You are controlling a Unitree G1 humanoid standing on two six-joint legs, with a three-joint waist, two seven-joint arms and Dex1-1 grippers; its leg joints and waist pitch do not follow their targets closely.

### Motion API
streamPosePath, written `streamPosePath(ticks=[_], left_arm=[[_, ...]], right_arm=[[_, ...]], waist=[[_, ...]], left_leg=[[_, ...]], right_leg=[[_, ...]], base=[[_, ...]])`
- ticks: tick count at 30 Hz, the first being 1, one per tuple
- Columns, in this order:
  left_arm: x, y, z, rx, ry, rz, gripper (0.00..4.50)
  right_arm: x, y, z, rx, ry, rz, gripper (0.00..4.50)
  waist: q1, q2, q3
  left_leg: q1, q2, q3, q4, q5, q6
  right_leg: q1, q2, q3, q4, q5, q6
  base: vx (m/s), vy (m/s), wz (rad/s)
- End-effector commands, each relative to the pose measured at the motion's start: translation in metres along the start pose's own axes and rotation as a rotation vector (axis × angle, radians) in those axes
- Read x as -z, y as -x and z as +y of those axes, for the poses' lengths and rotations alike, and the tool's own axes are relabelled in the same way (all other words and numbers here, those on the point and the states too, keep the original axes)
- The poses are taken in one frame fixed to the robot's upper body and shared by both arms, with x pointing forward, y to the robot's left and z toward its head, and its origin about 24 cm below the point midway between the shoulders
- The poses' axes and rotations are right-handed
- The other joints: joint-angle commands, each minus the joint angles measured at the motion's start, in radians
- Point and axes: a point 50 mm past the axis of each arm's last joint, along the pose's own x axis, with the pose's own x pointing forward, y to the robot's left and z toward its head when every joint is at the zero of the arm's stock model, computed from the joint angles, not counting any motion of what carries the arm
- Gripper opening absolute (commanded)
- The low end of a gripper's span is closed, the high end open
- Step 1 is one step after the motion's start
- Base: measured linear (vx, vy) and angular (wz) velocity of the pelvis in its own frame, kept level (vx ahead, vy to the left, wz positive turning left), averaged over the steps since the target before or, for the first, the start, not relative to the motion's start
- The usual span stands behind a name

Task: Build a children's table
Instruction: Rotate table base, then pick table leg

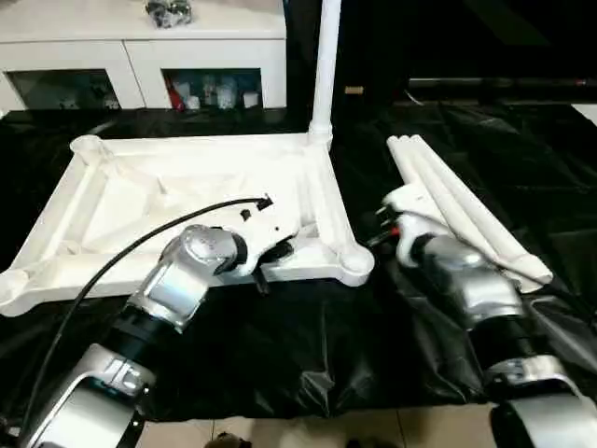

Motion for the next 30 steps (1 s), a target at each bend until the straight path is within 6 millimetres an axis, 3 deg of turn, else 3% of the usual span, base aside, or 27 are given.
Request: streamPosePath(ticks=[1, 6, 7, 9, 10, 11, 12, 15, 17, 18, 19, 26, 29, 30], left_arm=[[-0.007, 0.007, 0.000, 0.016, 0.026, -0.057, 0.21], [-0.009, 0.013, 0.000, 0.024, 0.043, -0.086, 0.51], [-0.016, 0.018, -0.001, 0.025, 0.069, -0.147, 0.72], [-0.021, 0.018, -0.002, 0.023, 0.070, -0.190, 0.86], [-0.028, 0.019, -0.002, 0.013, 0.090, -0.257, 0.87], [-0.028, 0.019, -0.002, 0.013, 0.090, -0.257, 0.90], [-0.034, 0.019, -0.003, 0.015, 0.096, -0.293, 1.01], [-0.041, 0.019, -0.005, 0.023, 0.105, -0.341, 1.24], [-0.047, 0.020, -0.009, 0.032, 0.091, -0.379, 1.32], [-0.048, 0.019, -0.010, 0.028, 0.087, -0.387, 1.52], [-0.050, 0.018, -0.011, 0.031, 0.082, -0.390, 1.64], [-0.051, 0.013, -0.019, 0.127, 0.096, -0.345, 2.18], [-0.050, 0.012, -0.020, 0.151, 0.119, -0.323, 2.54], [-0.052, 0.015, -0.022, 0.186, 0.117, -0.328, 2.59]], right_arm=[[-0.015, 0.009, -0.010, 0.036, -0.052, -0.037, 0.20], [-0.020, 0.015, -0.020, 0.082, -0.067, -0.029, 0.54], [-0.024, 0.021, -0.037, 0.192, -0.068, 0.008, 0.78], [-0.026, 0.023, -0.043, 0.224, -0.076, 0.019, 0.85], [-0.028, 0.026, -0.051, 0.268, -0.086, 0.039, 0.93], [-0.028, 0.026, -0.051, 0.268, -0.086, 0.039, 1.06], [-0.028, 0.027, -0.054, 0.289, -0.093, 0.053, 1.18], [-0.030, 0.028, -0.057, 0.313, -0.090, 0.057, 1.30], [-0.032, 0.028, -0.057, 0.323, -0.144, 0.065, 1.48], [-0.032, 0.028, -0.057, 0.327, -0.155, 0.073, 1.64], [-0.032, 0.028, -0.058, 0.347, -0.153, 0.093, 1.71], [-0.032, 0.023, -0.063, 0.387, -0.178, 0.171, 2.26], [-0.032, 0.023, -0.064, 0.385, -0.188, 0.171, 2.58], [-0.028, 0.022, -0.065, 0.383, -0.199, 0.211, 2.66]], waist=[[0.004, 0.007, -0.082], [0.005, 0.008, -0.077], [0.003, 0.002, -0.076], [0.005, 0.003, -0.075], [0.004, -0.002, -0.073], [0.004, -0.002, -0.074], [0.004, -0.008, -0.073], [0.004, -0.008, -0.072], [0.002, 0.005, -0.073], [-0.001, 0.000, -0.073], [-0.001, 0.004, -0.075], [-0.006, 0.001, -0.078], [-0.005, 0.004, -0.078], [-0.005, -0.003, -0.079]], left_leg=[[0.018, 0.025, -0.017, -0.069, -0.262, 0.005], [0.022, 0.024, -0.014, -0.070, -0.292, -0.008], [0.023, 0.024, -0.014, -0.071, -0.298, -0.015], [0.025, 0.024, -0.012, -0.071, -0.302, -0.021], [0.025, 0.021, -0.010, -0.069, -0.305, -0.022], [0.026, 0.020, -0.010, -0.067, -0.305, -0.022], [0.026, 0.021, -0.010, -0.068, -0.307, -0.021], [0.022, 0.020, -0.011, -0.067, -0.306, -0.017], [0.020, 0.019, -0.013, -0.068, -0.300, -0.019], [0.021, 0.018, -0.011, -0.068, -0.304, -0.018], [0.023, 0.019, -0.012, -0.067, -0.301, -0.021], [0.020, 0.018, -0.011, -0.065, -0.282, -0.022], [0.022, 0.018, -0.010, -0.063, -0.269, -0.022], [0.022, 0.018, -0.008, -0.062, -0.260, -0.018]], right_leg=[[0.056, -0.027, 0.030, -0.058, -0.207, -0.218], [0.050, -0.027, 0.030, -0.066, -0.262, -0.211], [0.050, -0.026, 0.030, -0.067, -0.282, -0.205], [0.048, -0.027, 0.031, -0.070, -0.305, -0.201], [0.047, -0.026, 0.030, -0.074, -0.340, -0.186], [0.046, -0.026, 0.031, -0.074, -0.348, -0.183], [0.045, -0.026, 0.030, -0.077, -0.365, -0.173], [0.045, -0.027, 0.029, -0.078, -0.382, -0.154], [0.046, -0.026, 0.029, -0.077, -0.373, -0.150], [0.046, -0.022, 0.029, -0.080, -0.364, -0.148], [0.046, -0.022, 0.029, -0.078, -0.350, -0.154], [0.048, -0.022, 0.028, -0.071, -0.318, -0.173], [0.049, -0.023, 0.029, -0.068, -0.293, -0.183], [0.049, -0.023, 0.029, -0.067, -0.285, -0.186]], base=[[0.000, 0.000, 0.00], [0.000, 0.000, 0.00], [0.000, 0.000, 0.00], [0.000, 0.000, 0.00], [0.000, 0.000, 0.00], [0.000, 0.000, 0.00], [0.000, 0.000, 0.00], [0.000, 0.000, 0.00], [0.000, 0.000, 0.00], [0.000, 0.000, 0.00], [0.000, 0.000, 0.00], [0.000, 0.000, 0.00], [0.000, 0.000, 0.00], [0.000, 0.000, 0.00]])
